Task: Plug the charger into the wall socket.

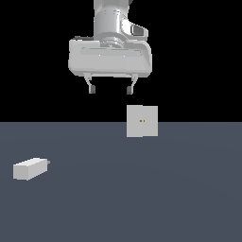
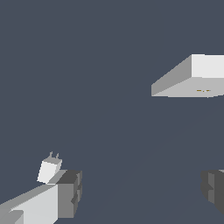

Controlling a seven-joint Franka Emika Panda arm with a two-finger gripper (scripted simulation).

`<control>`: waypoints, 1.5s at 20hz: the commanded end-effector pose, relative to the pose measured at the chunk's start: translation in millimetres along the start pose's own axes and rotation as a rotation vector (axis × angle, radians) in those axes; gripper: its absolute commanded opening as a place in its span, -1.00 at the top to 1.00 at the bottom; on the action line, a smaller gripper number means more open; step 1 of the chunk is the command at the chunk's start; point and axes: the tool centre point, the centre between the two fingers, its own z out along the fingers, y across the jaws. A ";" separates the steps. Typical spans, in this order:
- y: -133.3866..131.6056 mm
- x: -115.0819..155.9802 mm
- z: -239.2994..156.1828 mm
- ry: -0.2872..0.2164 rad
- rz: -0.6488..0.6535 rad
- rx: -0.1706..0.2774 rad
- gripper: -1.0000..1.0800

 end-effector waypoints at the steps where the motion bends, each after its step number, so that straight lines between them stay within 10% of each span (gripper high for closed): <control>1: 0.0 0.0 0.0 0.000 0.000 0.000 -0.92; 30: -85.3 -53.6 61.9 0.176 0.137 -0.018 -0.92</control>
